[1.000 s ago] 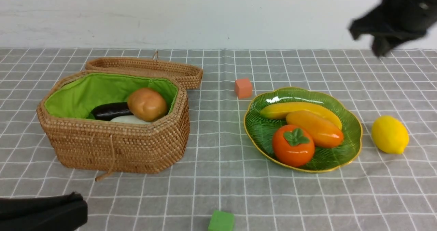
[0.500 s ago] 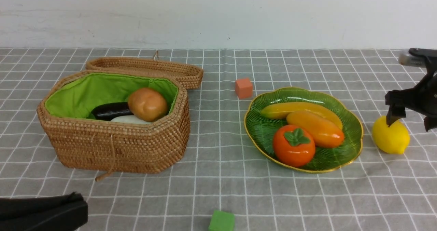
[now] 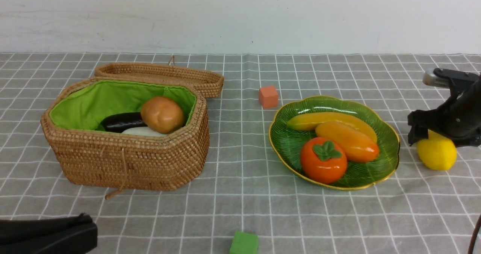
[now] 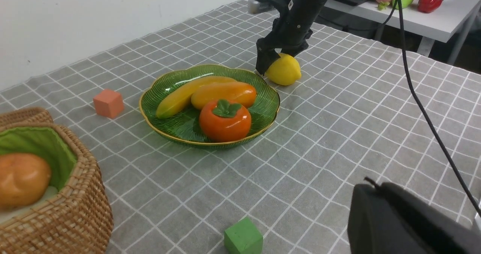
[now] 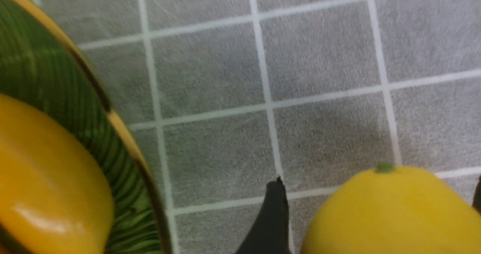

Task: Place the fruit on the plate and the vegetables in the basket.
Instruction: Use the right arm to grab a lemon and put it into the right plate

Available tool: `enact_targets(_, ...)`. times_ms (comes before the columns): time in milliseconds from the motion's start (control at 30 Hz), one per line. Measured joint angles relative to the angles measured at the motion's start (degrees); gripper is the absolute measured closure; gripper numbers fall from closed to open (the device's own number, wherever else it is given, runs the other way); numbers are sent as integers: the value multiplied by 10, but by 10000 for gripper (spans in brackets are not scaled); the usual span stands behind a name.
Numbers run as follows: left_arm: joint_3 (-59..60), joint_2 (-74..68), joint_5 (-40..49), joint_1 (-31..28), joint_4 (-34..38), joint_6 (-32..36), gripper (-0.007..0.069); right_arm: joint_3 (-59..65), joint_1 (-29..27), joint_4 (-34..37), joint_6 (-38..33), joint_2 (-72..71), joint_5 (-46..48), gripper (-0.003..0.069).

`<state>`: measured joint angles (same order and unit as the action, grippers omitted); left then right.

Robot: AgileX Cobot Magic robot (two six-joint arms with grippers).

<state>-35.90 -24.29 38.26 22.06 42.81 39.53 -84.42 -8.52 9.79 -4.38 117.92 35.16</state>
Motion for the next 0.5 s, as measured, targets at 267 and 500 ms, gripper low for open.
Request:
enact_targets(267, 0, 0, 0, 0, 0, -3, 637, 0, 0, -2, 0, 6, 38, 93)
enact_targets(500, 0, 0, -2, 0, 0, -3, 637, 0, 6, 9, 6, -70, 86, 93)
